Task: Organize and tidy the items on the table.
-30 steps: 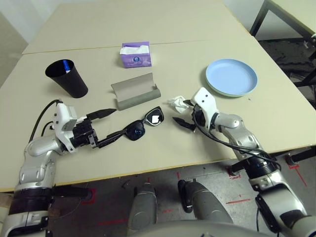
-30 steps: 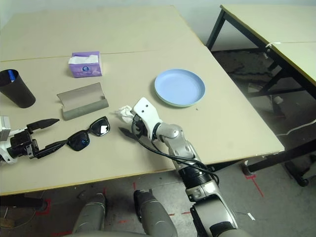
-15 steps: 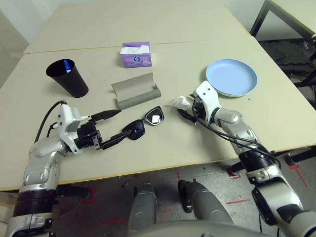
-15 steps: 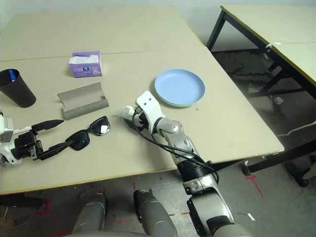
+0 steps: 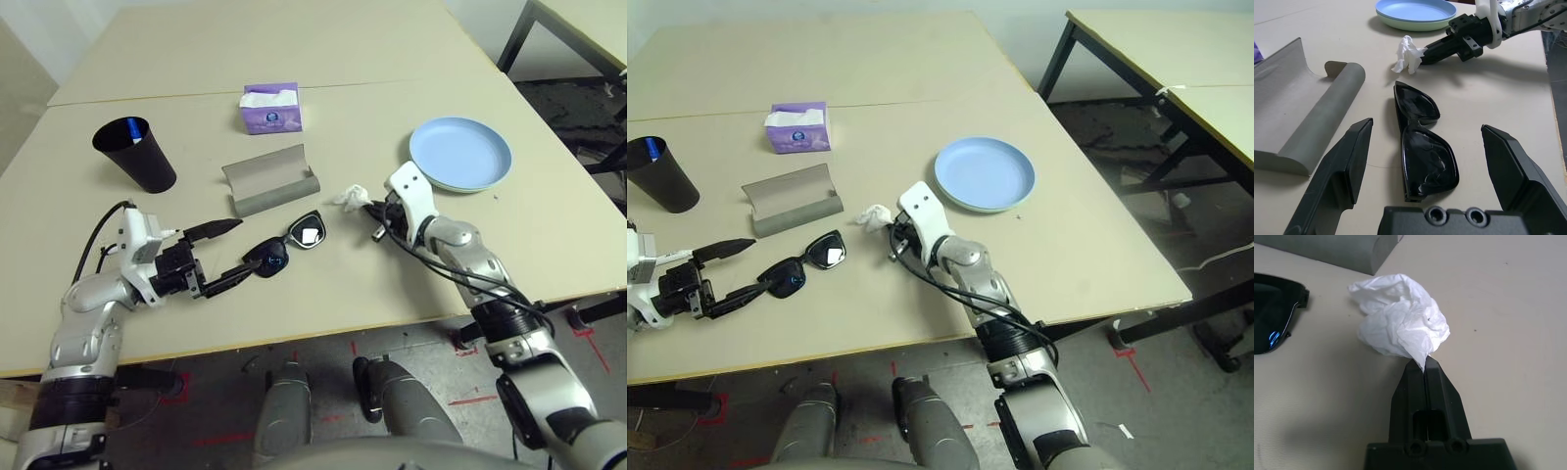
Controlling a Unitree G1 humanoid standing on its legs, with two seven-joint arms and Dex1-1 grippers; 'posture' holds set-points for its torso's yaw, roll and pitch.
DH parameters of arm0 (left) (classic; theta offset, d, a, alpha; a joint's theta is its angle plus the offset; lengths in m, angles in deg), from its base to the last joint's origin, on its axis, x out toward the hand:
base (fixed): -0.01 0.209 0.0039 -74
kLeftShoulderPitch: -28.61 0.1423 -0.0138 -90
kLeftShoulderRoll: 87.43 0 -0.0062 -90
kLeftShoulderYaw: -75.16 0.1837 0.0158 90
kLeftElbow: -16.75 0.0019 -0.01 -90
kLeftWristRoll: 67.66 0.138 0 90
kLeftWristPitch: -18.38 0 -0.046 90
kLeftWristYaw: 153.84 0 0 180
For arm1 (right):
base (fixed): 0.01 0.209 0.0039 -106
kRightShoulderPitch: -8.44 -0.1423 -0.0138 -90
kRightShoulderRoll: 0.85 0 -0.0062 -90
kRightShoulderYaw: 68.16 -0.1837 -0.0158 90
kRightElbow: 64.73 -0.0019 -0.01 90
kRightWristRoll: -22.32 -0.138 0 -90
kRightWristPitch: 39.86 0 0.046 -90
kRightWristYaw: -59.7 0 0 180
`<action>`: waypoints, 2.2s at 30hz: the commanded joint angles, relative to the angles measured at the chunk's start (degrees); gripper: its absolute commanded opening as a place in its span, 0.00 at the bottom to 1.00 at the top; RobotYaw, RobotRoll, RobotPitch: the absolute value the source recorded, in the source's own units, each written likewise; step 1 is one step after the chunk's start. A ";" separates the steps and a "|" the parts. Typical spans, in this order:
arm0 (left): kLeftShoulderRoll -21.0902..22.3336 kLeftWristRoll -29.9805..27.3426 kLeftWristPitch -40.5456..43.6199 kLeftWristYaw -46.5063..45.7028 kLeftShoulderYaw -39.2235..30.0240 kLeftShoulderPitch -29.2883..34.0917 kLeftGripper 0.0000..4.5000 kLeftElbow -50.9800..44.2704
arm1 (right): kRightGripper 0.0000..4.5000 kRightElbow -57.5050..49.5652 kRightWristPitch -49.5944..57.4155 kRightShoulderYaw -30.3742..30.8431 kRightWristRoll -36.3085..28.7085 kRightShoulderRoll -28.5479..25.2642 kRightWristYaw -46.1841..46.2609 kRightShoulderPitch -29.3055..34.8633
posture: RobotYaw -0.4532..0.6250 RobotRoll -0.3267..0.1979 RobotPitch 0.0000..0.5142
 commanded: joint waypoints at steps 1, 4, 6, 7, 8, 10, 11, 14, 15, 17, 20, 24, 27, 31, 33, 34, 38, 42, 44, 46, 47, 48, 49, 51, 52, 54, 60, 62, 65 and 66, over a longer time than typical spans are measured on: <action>-0.32 0.64 -0.32 0.48 0.71 -0.05 1.00 1.32 | 0.01 -2.13 4.15 -4.93 -3.12 -1.17 0.98 -3.03 | 0.42 0.62 0.38; -0.36 0.78 -0.45 0.57 0.83 -0.34 1.00 1.87 | 0.01 -2.44 7.24 -9.64 -5.39 -3.77 1.65 -7.98 | 0.41 0.62 0.38; -0.39 0.89 -0.56 0.68 0.91 -0.45 1.00 2.20 | 0.01 -1.28 8.42 -12.28 -6.23 -6.21 2.09 -11.30 | 0.41 0.62 0.37; -0.41 0.94 -0.65 0.73 0.95 -0.47 1.00 2.34 | 0.01 -0.45 8.75 -13.32 -6.44 -7.42 2.30 -12.68 | 0.41 0.62 0.37; -0.45 0.98 -0.71 0.73 1.02 -0.55 1.00 2.48 | 0.01 0.71 8.68 -14.01 -6.26 -8.76 2.43 -13.93 | 0.41 0.62 0.37; -0.57 1.02 -0.84 0.71 1.10 -0.68 1.00 2.67 | 0.01 4.31 7.14 -14.55 -4.92 -11.67 2.49 -15.86 | 0.41 0.62 0.37; -0.65 1.04 -0.92 0.74 1.14 -0.74 1.00 2.77 | 0.01 6.98 6.16 -14.59 -3.85 -13.03 3.13 -16.60 | 0.41 0.62 0.37; -0.91 1.16 -1.14 0.67 1.32 -0.79 1.00 2.79 | 0.01 16.10 2.99 -13.88 -1.11 -16.08 4.90 -17.92 | 0.41 0.62 0.36; -1.00 1.16 -1.23 0.64 1.33 -0.80 1.00 2.79 | 0.01 19.13 2.11 -13.74 -0.34 -16.75 5.61 -18.24 | 0.41 0.62 0.36; -1.11 1.16 -1.36 0.55 1.32 -0.76 1.00 2.73 | 0.01 23.22 0.85 -13.07 0.97 -17.62 6.16 -18.67 | 0.42 0.62 0.35; -1.17 1.16 -1.53 0.41 1.22 -0.57 1.00 2.67 | 0.13 24.87 0.18 -12.97 1.42 -17.67 6.17 -18.87 | 0.42 0.62 0.35; -1.28 1.10 -1.64 0.23 0.98 0.03 1.00 2.31 | 0.46 21.00 2.40 -13.11 1.28 -18.27 5.22 -17.44 | 0.42 0.62 0.35; -1.25 1.51 -1.98 -0.03 1.10 0.24 1.00 2.41 | 0.70 15.50 6.57 -13.58 1.14 -20.43 4.00 -15.13 | 0.42 0.62 0.35; -1.16 1.47 -2.29 0.16 1.10 -0.23 1.00 3.22 | 0.99 1.55 16.36 -17.23 -1.78 -26.58 0.57 -8.60 | 0.41 0.62 0.35; -0.90 1.38 -2.46 0.50 0.89 -0.82 1.00 4.12 | 0.99 -6.38 23.11 -20.53 -4.81 -29.93 -1.36 -5.51 | 0.40 0.62 0.34; -0.70 1.34 -2.60 0.79 0.77 -1.14 1.00 4.73 | 0.99 -10.37 27.05 -22.01 -6.49 -31.18 -2.03 -4.50 | 0.39 0.62 0.34; 0.32 1.47 -3.21 2.60 0.62 -2.67 1.00 7.32 | 0.99 -26.64 41.86 -18.94 -10.46 -34.05 -3.28 -4.77 | 0.36 0.62 0.33; 2.05 1.98 -4.34 4.63 0.27 -4.74 1.00 10.90 | 0.99 -38.30 51.11 -10.04 -16.53 -27.44 -4.10 -13.09 | 0.37 0.62 0.34; 2.59 2.35 -5.07 5.38 0.20 -5.33 1.00 12.47 | 0.99 -40.54 49.26 -2.83 -15.97 -25.88 -5.14 -16.15 | 0.38 0.62 0.35; 3.03 2.42 -5.86 5.94 -0.25 -5.32 1.00 13.82 | 0.99 -39.60 42.91 7.97 -13.47 -23.37 -7.98 -19.21 | 0.38 0.62 0.35; 3.12 2.42 -6.11 6.06 -0.34 -5.38 1.00 14.24 | 0.99 -38.75 40.82 10.97 -12.80 -22.55 -8.89 -20.08 | 0.38 0.62 0.35; 3.21 2.35 -6.35 6.13 -0.49 -4.95 1.00 14.10 | 0.99 -37.14 37.00 15.58 -10.76 -21.74 -10.63 -21.38 | 0.40 0.62 0.36; 3.30 2.27 -6.47 6.16 -0.65 -4.28 1.00 13.50 | 0.99 -35.36 33.79 19.84 -8.88 -20.88 -12.53 -22.85 | 0.41 0.62 0.36; 3.64 2.05 -6.57 6.17 -1.20 -3.03 1.00 12.53 | 0.99 -32.24 28.84 26.36 -5.95 -19.07 -16.08 -25.55 | 0.42 0.62 0.37; 3.84 1.93 -6.57 6.15 -1.48 -2.59 1.00 12.26 | 0.99 -31.03 27.34 28.27 -5.08 -18.21 -17.47 -26.58 | 0.42 0.62 0.37; 4.32 1.69 -6.52 5.82 -2.37 -1.66 1.00 11.79 | 0.99 -28.64 23.28 32.86 -3.25 -16.22 -21.79 -28.99 | 0.43 0.62 0.38; 5.23 0.48 -5.13 5.38 -4.67 1.44 1.00 8.81 | 0.99 -19.35 18.04 38.61 0.66 -8.87 -29.63 -34.90 | 0.46 0.62 0.39; 6.02 -0.55 -3.93 6.07 -5.34 3.11 1.00 6.70 | 0.99 -16.14 18.53 38.66 1.41 -6.13 -31.28 -37.04 | 0.46 0.62 0.39; 7.66 -2.83 -1.88 8.23 -6.36 6.40 1.00 2.54 | 0.99 -11.61 19.62 38.34 1.98 -2.65 -33.10 -39.35 | 0.47 0.62 0.38; 8.25 -3.49 -1.27 9.09 -6.70 7.67 1.00 1.25 | 0.99 -9.67 19.49 38.50 2.63 -1.59 -33.32 -39.96 | 0.47 0.62 0.38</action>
